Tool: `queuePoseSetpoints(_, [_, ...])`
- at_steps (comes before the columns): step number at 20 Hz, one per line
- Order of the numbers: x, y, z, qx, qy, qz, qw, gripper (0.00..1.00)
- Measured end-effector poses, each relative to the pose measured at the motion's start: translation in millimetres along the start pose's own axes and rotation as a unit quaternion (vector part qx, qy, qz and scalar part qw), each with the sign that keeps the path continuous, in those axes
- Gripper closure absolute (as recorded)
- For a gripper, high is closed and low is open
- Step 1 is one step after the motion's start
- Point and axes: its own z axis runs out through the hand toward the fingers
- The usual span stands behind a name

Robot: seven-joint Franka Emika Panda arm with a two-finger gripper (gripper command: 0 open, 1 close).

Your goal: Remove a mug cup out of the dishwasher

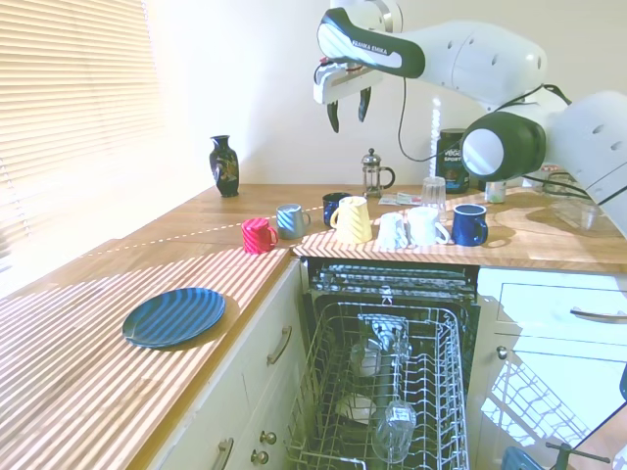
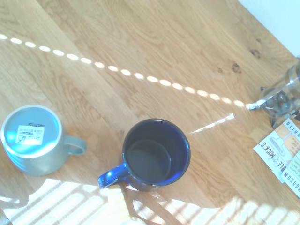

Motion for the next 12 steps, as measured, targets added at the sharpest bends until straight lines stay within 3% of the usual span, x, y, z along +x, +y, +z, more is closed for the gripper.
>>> queuePoseSetpoints(3, [2, 4, -6, 0.002, -0.004, 0.003, 1.0, 0.0])
queuePoseSetpoints(7, [-7, 6, -9, -0.001, -0.043, 0.002, 0.9991, 0.0])
queuePoseSetpoints(12, [-14, 4, -7, -0.003, -0.062, -0.002, 0.9981, 0.0])
